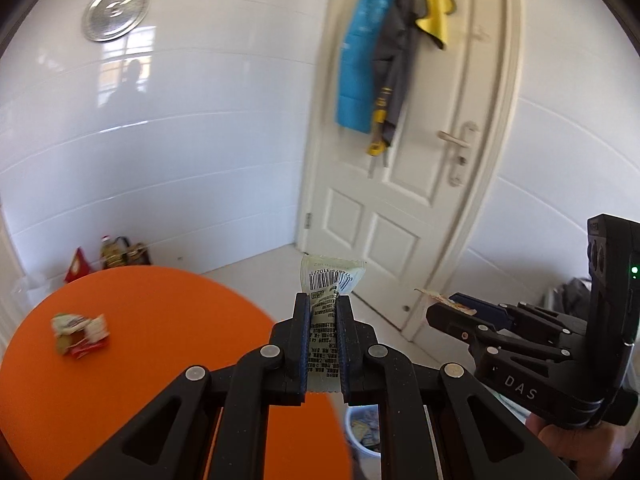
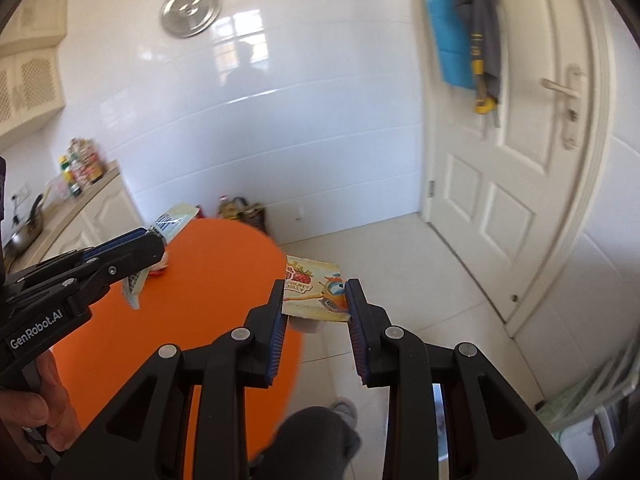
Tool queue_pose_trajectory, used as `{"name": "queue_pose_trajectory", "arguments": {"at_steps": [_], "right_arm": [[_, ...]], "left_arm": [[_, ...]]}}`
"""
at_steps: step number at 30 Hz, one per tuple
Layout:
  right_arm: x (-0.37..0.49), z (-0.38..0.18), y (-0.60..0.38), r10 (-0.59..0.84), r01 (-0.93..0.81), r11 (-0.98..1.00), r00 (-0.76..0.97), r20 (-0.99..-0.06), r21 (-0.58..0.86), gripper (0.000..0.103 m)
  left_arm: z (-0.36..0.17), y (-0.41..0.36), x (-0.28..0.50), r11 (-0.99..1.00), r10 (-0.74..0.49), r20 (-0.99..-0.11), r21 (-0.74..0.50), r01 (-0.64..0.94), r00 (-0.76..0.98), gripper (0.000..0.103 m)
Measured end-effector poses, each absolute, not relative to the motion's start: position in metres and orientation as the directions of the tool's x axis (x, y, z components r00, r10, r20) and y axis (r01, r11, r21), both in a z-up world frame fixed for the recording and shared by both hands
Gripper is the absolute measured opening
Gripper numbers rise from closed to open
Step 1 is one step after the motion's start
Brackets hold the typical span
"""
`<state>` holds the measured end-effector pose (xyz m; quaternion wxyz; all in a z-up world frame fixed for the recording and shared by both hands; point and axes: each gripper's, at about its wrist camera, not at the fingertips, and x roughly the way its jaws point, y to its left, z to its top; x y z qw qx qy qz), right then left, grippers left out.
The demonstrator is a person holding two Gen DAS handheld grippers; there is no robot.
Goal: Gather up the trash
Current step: 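Carry the barcode packet and strawberry wrapper to the bin and open both tools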
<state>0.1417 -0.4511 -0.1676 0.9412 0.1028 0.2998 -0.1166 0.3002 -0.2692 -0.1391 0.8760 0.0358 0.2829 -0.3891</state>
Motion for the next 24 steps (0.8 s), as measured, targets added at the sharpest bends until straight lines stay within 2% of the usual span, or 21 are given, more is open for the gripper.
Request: {"name": "queue_pose_trajectory", "arguments": {"at_steps": [6, 10, 17, 24], "right_arm": [[0.101, -0.187, -0.519, -0.272, 0.445, 0.886, 0.731, -0.626, 0.134, 0.029], [0.089, -0.218, -0.561, -0.308, 0.527, 0.839, 0.668, -0.678, 0.138, 0.029], [0.076, -0.292, -0.624, -0.265, 0.618, 0.762, 0.569, -0.779, 0.192, 0.029], [0.077, -0.351, -0.668, -0.202, 0.671, 0.704, 0.503, -0.84, 0.232, 0.032]], "left_arm": [[-0.163, -0.348, 0.305, 0.576, -0.711, -0.597, -0.194, 0.794, 0.371, 0.008], [-0.192, -0.401, 0.308, 0.517, -0.695, -0.672, -0.217, 0.828, 0.258, 0.008], [-0.254, -0.474, 0.315, 0.468, -0.592, -0.799, -0.236, 0.852, 0.104, 0.008], [-0.294, -0.521, 0.327, 0.473, -0.499, -0.867, -0.259, 0.842, 0.014, 0.011]]}}
